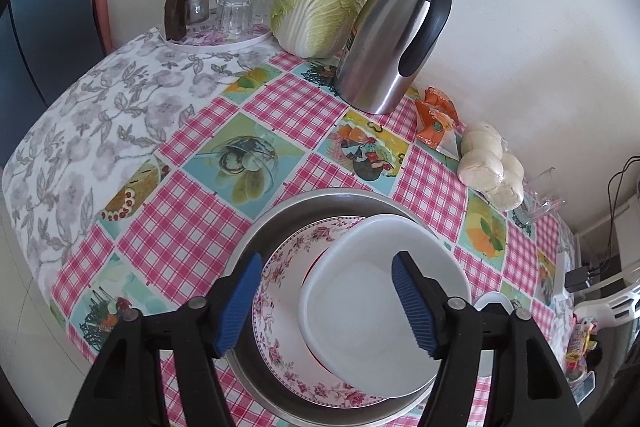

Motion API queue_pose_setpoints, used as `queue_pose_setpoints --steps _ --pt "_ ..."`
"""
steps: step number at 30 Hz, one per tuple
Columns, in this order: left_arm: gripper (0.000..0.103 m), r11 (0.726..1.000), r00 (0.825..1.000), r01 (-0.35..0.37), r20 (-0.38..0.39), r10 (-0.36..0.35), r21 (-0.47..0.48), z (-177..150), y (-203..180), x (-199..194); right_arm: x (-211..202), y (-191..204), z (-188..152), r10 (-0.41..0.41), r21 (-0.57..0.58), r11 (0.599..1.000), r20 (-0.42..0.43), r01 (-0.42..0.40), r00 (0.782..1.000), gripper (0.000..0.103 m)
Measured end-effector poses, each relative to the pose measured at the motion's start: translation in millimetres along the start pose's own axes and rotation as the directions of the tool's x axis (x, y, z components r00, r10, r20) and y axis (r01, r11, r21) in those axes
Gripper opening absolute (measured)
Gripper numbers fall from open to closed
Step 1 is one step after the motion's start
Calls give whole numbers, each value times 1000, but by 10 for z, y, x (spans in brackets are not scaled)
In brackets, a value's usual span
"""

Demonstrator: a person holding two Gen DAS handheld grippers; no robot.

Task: Organize plates and bowls
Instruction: 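Open both tools and lift them off the white square bowl, then move both tools to the rim of the pale blue round bowl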

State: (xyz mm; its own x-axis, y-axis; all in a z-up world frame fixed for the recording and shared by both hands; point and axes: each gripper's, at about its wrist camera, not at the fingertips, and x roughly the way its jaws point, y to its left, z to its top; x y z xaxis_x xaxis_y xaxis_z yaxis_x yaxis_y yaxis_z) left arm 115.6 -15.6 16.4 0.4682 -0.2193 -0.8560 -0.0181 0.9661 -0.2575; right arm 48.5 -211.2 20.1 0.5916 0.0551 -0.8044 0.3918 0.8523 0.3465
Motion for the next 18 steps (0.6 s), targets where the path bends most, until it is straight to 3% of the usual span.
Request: queue_pose_setpoints --steps 5,12,18 --pt "84 999 999 -38 17 38 29 4 -40 -33 -5 -34 10 1 4 1000 5 -1 1000 72" --pt "101 994 993 -97 68 93 59 6 -84 -138 -38 -74 28 14 -7 1000 15 -14 1000 74" --pt "102 992 989 -109 107 102 66 6 -128 -245 -157 -405 109 10 76 997 43 -13 999 74"
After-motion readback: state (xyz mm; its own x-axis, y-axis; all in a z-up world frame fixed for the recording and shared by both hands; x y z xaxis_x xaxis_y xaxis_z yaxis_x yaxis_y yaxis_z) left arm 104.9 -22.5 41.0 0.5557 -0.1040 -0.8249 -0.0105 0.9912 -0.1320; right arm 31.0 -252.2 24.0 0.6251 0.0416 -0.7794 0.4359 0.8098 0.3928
